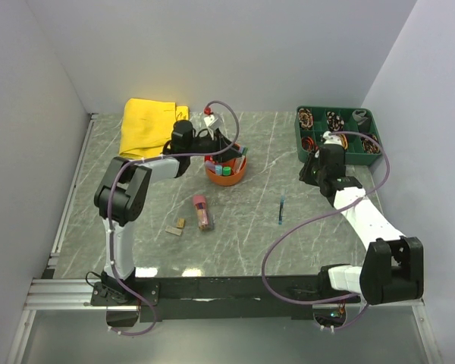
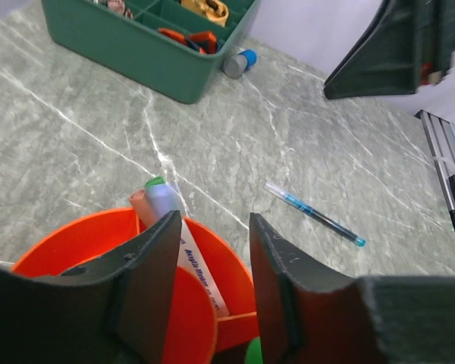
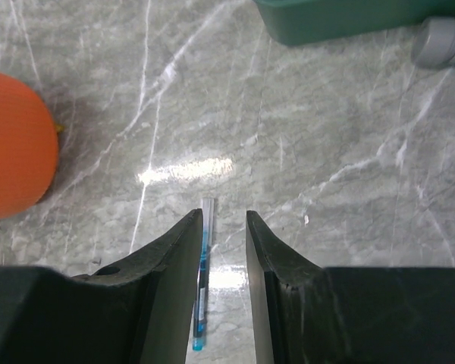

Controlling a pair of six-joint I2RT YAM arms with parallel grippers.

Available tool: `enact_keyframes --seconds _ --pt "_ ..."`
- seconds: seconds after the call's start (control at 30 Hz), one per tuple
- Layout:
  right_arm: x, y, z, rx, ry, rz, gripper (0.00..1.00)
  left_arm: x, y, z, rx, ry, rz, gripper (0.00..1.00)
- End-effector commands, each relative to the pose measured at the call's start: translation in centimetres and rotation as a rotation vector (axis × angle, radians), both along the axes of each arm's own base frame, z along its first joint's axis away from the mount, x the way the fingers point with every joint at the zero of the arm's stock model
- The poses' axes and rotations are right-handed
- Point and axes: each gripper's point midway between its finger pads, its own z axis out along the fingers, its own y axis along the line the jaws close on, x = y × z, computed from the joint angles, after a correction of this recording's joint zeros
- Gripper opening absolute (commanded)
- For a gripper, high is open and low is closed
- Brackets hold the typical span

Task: Sort the stationery into containers
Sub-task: Place the pen in the storage box, then pick up the pen from the center of the board.

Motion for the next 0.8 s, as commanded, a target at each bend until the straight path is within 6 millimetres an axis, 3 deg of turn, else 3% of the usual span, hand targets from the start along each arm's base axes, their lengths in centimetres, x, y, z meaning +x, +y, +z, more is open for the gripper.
enact_keyframes --seconds 0.0,0.2,0.3,0.57,0.77 --pt "0.1 0.1 -1.1 0.017 0.049 -0.028 0.37 -1.4 1.0 7.5 -0.055 -0.179 -0.009 0.48" --pt "-0.4 1.9 -4.9 0.024 0.171 -0.032 0.35 -4.1 2.4 13.5 -0.095 -0.277 -0.005 0.52" --pt "-0.2 2.7 -6.3 0.024 0.220 -0.046 0.38 -5.1 3.8 14.7 -0.082 -0.290 0.040 0.52" --pt "0.4 4.8 -9.0 -0.039 0.326 -0.087 0.42 -6.8 9.5 14.4 -0.037 -0.234 0.204 0.53" --pt "0.1 3.9 -10.7 -0.136 0.382 -0.181 0.42 -8.4 12.0 14.7 -0.012 -0.240 0.257 0.53"
